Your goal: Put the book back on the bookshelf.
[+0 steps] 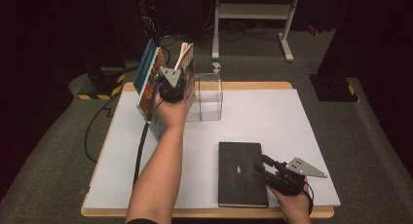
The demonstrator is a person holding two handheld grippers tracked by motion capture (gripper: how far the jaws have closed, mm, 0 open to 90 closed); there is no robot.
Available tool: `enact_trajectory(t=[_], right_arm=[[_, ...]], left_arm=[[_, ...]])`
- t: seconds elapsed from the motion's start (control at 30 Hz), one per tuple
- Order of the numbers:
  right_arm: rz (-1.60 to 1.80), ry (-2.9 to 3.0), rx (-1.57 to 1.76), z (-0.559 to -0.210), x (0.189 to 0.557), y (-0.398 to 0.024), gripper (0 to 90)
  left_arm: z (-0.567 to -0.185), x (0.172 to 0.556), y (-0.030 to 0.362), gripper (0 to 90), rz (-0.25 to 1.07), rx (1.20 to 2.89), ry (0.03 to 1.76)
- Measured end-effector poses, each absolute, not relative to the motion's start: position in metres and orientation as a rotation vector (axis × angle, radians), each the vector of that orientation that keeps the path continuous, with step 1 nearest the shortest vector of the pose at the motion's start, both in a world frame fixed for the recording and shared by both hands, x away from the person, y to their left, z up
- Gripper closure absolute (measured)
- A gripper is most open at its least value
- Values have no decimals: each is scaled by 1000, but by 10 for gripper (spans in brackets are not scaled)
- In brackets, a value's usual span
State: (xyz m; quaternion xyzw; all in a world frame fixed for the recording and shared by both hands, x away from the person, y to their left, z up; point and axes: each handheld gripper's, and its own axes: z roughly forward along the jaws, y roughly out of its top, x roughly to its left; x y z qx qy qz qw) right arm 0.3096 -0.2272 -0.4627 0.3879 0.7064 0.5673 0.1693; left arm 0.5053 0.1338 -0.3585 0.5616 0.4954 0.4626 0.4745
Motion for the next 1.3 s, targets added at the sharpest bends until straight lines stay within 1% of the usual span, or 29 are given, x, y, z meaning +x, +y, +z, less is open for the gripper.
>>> enact_trajectory(t=[0.17,0.3,0.37,0.5,0.63,0.77,1.0,1.3], right_arm=[[1613,2014,1104,-463,310,-226,550],[1616,2018,1094,-462,309,-225,547],[1620,2012,1092,-461,309,-225,547],[1622,2016,1095,-461,308,-224,544],[1622,2018,1088,-461,308,-224,540],[1620,2025,1092,-462,309,-224,536],[1619,2029,1094,-462,309,-223,528],[1614,2036,1093,-463,309,-222,530]], left_arm=[[-363,499,136,823,1170,1390,1200],[-366,492,134,805,1226,1447,1175],[-365,490,134,795,1228,1457,1182],[-362,487,137,736,1227,1455,1222],[-361,484,139,672,1195,1465,1250],[-363,478,140,639,1187,1470,1260],[-365,466,141,618,1166,1473,1262],[-364,451,142,613,1154,1474,1257]])
